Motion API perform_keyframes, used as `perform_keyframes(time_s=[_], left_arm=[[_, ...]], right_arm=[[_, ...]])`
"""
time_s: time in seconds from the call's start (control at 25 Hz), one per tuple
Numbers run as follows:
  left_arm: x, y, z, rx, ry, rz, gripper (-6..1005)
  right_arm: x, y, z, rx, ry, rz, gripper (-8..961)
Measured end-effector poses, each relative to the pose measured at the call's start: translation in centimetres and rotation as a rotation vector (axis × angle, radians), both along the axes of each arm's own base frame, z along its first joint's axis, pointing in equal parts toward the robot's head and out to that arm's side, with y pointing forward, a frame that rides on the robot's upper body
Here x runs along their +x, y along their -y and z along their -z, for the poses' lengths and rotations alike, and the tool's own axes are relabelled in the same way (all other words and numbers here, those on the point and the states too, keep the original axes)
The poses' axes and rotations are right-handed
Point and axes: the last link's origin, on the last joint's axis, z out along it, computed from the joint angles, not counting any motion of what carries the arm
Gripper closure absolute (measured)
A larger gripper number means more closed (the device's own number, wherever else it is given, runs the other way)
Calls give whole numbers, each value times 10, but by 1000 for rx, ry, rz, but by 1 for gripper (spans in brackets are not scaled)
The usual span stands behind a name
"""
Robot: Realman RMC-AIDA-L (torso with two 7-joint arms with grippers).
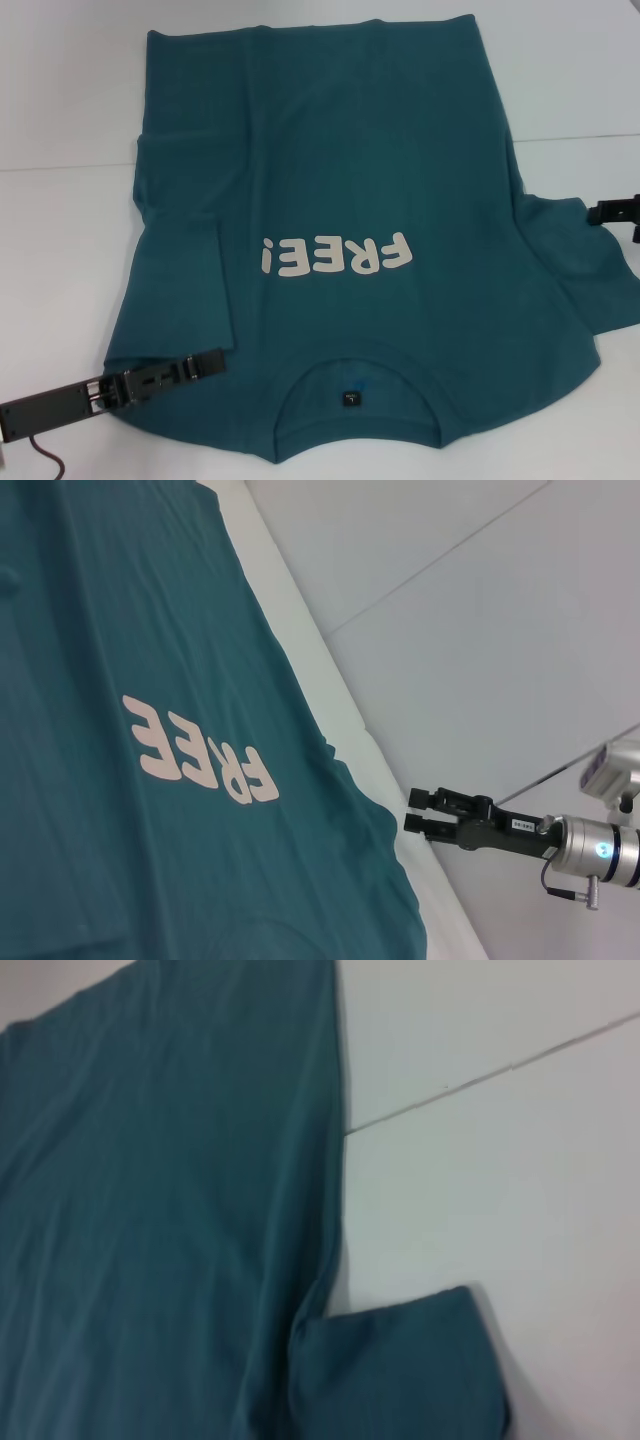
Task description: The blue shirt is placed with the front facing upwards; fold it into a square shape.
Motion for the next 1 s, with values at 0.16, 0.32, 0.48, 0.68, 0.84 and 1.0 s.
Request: perform_keyframes(time_s=[0.16,0.32,0.48,0.68,0.84,1.0], left_arm=[[-1,1,1,0,1,-6,253],[-2,2,1,1,1,-5,253],[-3,2,3,0,5,-8,254],[-4,1,4,3,4,-16,254],[-3,1,5,2,5,-15,254],[-3,1,4,3,5,-14,254]], right_arm=[[-5,-6,8,-21,42,-18,74],[-7,-10,13,-25,72,-32,74],[-7,-11,18,-30,97,-37,74],[-6,-12,23,-28,113,-33,75],[-6,-12,27,-26,120,-32,74],[-7,-13,31,-28,121,-31,79]])
